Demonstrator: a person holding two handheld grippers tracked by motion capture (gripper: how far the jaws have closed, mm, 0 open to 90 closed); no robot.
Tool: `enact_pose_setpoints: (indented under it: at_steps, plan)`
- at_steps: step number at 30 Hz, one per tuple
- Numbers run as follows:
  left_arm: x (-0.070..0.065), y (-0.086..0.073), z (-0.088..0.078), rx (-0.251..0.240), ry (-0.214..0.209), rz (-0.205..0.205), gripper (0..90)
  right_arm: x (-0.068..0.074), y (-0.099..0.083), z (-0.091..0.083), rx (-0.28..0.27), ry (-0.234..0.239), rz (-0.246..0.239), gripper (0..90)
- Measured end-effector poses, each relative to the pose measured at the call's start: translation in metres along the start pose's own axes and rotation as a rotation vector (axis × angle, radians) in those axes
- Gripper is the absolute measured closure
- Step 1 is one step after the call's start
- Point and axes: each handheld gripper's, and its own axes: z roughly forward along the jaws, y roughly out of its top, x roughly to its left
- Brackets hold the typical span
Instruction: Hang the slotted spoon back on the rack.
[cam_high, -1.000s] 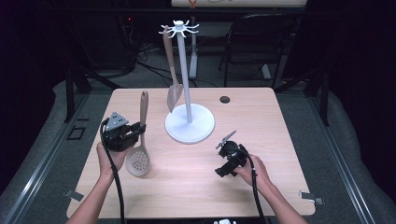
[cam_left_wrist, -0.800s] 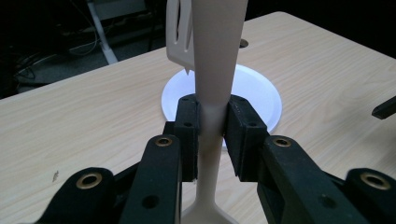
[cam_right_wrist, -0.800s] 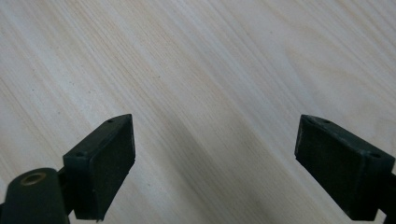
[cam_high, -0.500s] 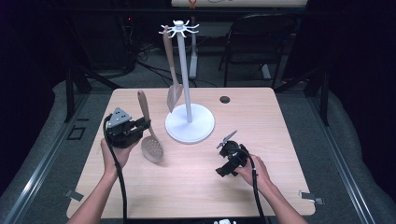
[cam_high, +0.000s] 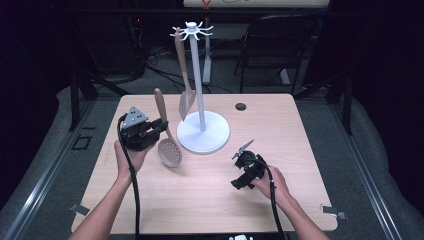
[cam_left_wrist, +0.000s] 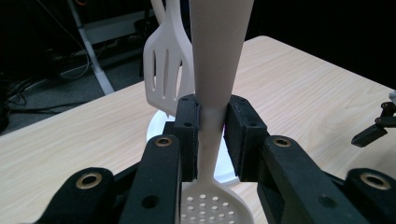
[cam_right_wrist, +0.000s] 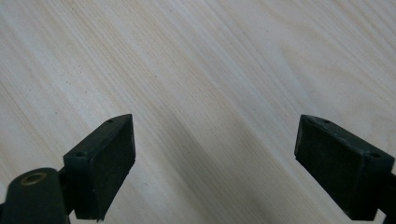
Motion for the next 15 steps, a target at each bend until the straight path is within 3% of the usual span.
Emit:
enact_pose_setpoints:
  at_steps: [15]
  plan:
    - [-0.001,0.018,0.009,-0.018,-0.005,0.004,75.5,0.000,0.000,0.000,-0.002,-0.004,-0.001,12.1]
